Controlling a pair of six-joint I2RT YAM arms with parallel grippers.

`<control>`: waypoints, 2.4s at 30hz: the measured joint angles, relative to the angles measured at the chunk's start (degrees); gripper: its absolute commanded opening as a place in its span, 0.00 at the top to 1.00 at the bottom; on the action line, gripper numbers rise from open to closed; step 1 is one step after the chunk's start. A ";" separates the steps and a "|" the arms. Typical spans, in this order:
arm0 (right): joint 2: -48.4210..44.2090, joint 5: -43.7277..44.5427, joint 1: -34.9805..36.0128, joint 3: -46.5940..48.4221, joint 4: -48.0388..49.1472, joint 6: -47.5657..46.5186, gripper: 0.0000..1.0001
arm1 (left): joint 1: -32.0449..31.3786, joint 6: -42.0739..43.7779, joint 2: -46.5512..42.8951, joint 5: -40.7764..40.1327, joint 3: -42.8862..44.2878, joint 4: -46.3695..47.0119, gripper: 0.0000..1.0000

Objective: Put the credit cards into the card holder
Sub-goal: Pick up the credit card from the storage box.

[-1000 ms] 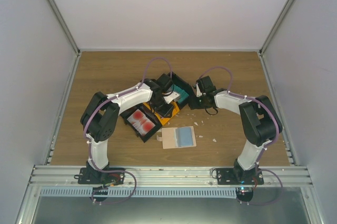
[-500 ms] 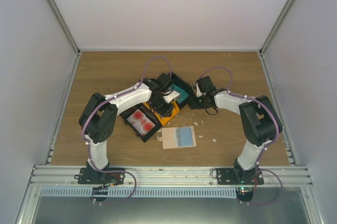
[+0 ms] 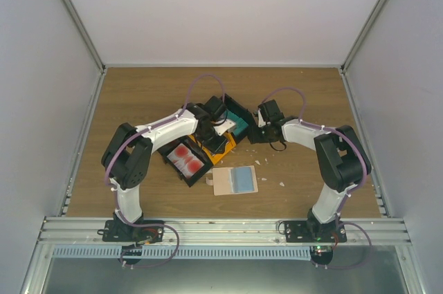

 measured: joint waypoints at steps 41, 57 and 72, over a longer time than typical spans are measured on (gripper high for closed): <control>0.00 0.04 0.55 0.00 -0.04 0.04 0.44 | 0.90 -1.38 -2.54 -0.59 -1.01 -0.55 0.93; -2.71 0.74 0.79 0.00 -1.14 1.09 0.43 | 2.03 -4.46 -7.80 -5.55 -1.05 -1.05 1.00; -10.43 4.68 19.28 -3.06 -7.61 2.25 0.38 | 3.30 -12.02 -26.62 -18.32 -6.23 6.32 1.00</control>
